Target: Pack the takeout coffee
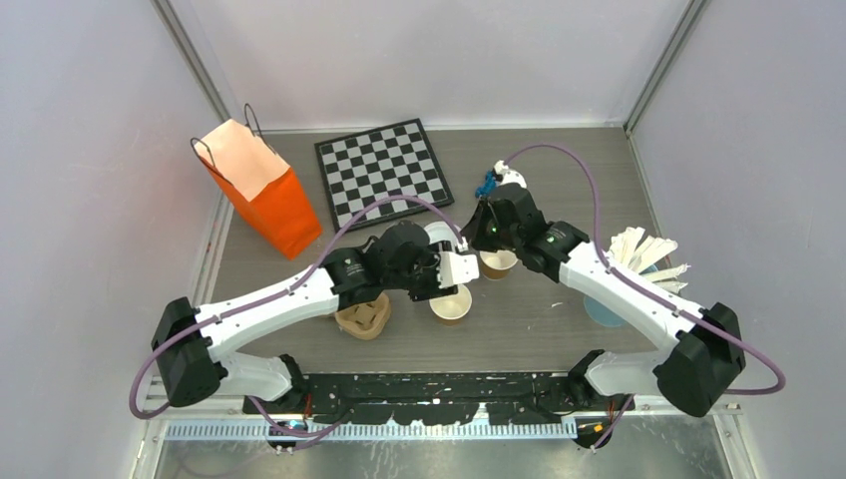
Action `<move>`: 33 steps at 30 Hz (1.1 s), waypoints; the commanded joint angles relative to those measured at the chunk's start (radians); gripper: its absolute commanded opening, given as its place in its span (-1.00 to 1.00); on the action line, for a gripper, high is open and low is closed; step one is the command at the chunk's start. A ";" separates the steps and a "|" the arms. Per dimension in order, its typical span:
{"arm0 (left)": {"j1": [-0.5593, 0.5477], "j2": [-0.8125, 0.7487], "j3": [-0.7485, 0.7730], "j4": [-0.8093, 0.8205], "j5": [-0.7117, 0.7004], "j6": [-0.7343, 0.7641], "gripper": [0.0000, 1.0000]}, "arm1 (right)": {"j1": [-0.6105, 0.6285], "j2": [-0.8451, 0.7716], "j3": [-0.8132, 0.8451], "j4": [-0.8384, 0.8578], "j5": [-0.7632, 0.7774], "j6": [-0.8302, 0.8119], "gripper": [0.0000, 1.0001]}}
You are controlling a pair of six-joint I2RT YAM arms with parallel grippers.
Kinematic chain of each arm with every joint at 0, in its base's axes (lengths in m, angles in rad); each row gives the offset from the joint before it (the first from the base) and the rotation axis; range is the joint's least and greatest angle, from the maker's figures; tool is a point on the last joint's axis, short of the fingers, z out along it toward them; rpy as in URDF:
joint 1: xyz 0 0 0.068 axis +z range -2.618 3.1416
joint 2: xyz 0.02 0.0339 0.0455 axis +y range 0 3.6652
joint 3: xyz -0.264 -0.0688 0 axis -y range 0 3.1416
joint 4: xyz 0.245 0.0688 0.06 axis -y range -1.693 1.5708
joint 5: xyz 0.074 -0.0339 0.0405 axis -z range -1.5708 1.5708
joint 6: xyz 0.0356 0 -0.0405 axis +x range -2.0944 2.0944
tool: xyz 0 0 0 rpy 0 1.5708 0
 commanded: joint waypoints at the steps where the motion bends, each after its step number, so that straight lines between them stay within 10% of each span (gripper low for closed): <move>1: -0.027 -0.019 -0.019 0.096 -0.079 0.184 0.03 | 0.000 -0.084 -0.035 0.009 -0.083 0.050 -1.00; 33: -0.091 -0.237 -0.221 0.312 0.009 0.330 0.27 | 0.001 -0.097 -0.071 0.001 -0.075 0.077 -1.00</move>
